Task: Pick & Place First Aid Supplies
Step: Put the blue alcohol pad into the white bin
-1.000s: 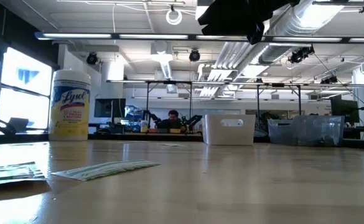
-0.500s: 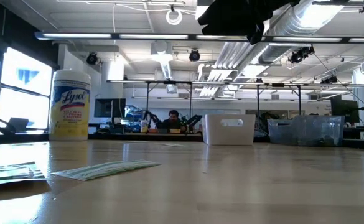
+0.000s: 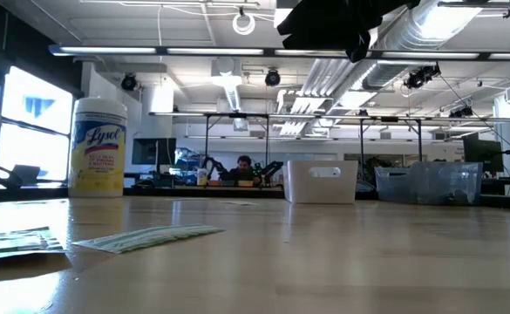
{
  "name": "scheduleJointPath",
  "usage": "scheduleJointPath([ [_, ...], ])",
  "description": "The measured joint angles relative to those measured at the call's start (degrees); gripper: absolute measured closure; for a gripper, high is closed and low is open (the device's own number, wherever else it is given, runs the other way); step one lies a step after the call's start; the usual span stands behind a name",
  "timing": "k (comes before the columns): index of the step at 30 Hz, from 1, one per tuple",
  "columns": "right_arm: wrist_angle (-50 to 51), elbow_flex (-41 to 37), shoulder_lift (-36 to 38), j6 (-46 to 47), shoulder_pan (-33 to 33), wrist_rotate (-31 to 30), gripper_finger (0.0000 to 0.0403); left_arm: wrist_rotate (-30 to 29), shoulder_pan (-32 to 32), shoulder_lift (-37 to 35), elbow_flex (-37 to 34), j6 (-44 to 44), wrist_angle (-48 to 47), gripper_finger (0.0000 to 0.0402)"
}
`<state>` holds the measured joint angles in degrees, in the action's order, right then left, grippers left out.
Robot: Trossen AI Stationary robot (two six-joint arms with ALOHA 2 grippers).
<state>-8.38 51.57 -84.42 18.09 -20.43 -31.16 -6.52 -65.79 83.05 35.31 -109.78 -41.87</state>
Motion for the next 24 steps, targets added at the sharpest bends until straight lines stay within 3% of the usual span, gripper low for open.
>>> scheduleJointPath([
  [4, 0.0, 0.0, 0.0, 0.04, 0.0, -0.04, 0.0263, 0.39, 0.12, 0.0, -0.05, 0.0, 0.25, 0.0147],
  [15, 0.02, 0.0, 0.0, 0.0, 0.0, -0.09, 0.0263, -0.57, 0.12, 0.17, -0.15, -0.04, 0.5, 0.0288],
  [24, 0.02, 0.0, 0.0, -0.13, 0.0, -0.03, 0.0263, -6.03, 0.08, -0.98, 0.54, -0.08, -1.26, 0.0364],
])
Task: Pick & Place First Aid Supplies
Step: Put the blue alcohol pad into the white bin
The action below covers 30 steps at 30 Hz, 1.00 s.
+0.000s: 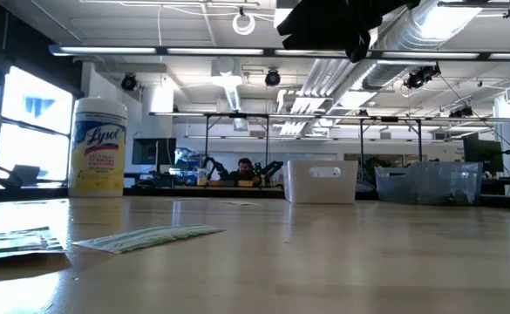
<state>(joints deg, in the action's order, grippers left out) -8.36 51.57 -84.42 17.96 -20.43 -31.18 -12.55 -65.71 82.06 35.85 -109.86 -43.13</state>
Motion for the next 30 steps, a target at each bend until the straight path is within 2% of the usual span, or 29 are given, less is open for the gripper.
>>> scheduleJointPath([
  [4, -0.84, 0.02, -1.16, -0.29, 0.09, 0.61, 0.0263, -8.59, 0.31, -1.34, 3.11, 1.39, -7.45, 0.0385],
  [9, -5.45, 0.02, -4.22, -2.41, 0.63, 3.23, 0.0263, -16.96, 2.83, -2.89, 5.23, 5.76, -6.88, 0.0398],
  [12, -10.78, 0.02, -6.77, -6.1, 0.7, 5.09, 0.0262, -22.96, 6.21, -3.39, 6.39, 10.97, -2.54, 0.0398],
  [17, -19.36, 0.11, -12.19, -12.76, -0.45, 7.65, 0.0262, -27.68, 14.82, -3.37, 6.34, 28.34, 11.99, 0.0398],
  [24, -24.0, 0.28, -18.68, -16.19, -1.11, 8.4, 0.0251, -29.15, 26.12, -3.3, 6.43, 57.21, 36.92, 0.0398],
  [30, -26.85, 0.31, -19.61, -16.72, -0.39, 6.5, 0.0222, -29.33, 33.01, -3.0, 6.45, 71.91, 53.9, 0.0398],
])
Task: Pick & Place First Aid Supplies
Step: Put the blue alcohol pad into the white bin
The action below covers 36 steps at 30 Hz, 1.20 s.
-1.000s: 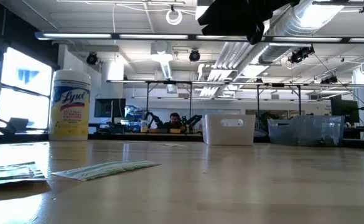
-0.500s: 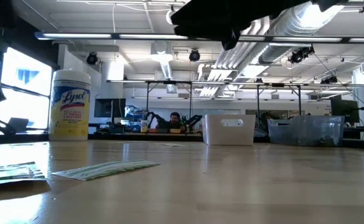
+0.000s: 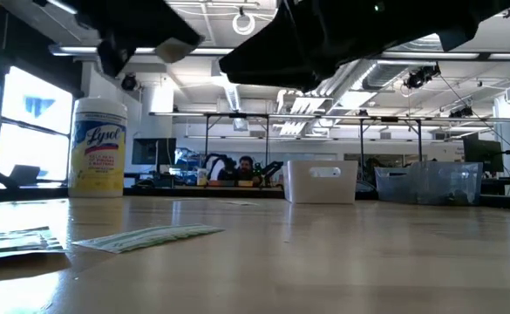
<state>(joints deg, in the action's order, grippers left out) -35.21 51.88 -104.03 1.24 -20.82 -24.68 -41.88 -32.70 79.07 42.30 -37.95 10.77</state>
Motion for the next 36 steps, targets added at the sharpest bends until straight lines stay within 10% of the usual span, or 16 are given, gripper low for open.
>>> scheduleJointPath([
  [18, -10.25, 0.0, 0.02, 1.92, 2.84, 12.64, 0.0181, 8.25, 6.16, 5.53, 0.07, 11.35, 20.72, 0.0398],
  [36, -11.28, -0.02, 0.04, 4.5, 3.23, 10.77, 0.0332, 8.94, 6.09, 5.51, 0.04, 12.54, 22.38, 0.0381],
])
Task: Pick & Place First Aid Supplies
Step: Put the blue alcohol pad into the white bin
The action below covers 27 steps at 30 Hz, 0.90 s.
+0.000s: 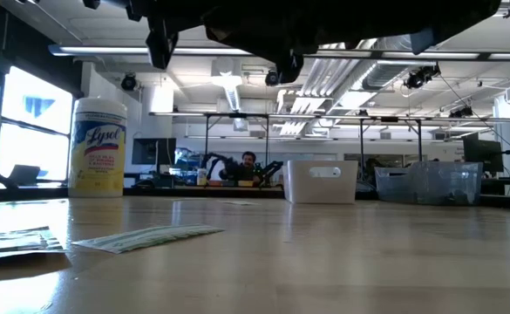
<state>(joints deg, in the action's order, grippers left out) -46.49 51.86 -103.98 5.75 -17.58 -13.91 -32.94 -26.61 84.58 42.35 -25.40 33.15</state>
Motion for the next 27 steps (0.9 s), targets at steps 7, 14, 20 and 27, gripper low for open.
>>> scheduleJointPath([
  [7, 0.49, 0.0, 0.0, 1.82, -0.02, -2.18, 0.0397, 1.13, 0.0, -0.2, 0.02, 3.01, 0.02, 0.0316],
  [14, 0.24, 0.0, 0.07, 3.25, -0.02, -3.16, 0.04, 2.73, -0.02, -1.58, -0.02, 4.76, -0.69, 0.0265],
  [20, 2.15, -0.01, 0.46, 5.26, -0.04, -5.65, 0.04, 2.99, -0.28, -6.38, -0.02, 8.34, -4.57, 0.0212],
  [27, 17.16, -0.03, 7.73, 9.23, 3.44, -15.14, 0.0401, 2.14, -3.62, -17.13, 0.04, 5.03, -23.53, 0.0182],
])
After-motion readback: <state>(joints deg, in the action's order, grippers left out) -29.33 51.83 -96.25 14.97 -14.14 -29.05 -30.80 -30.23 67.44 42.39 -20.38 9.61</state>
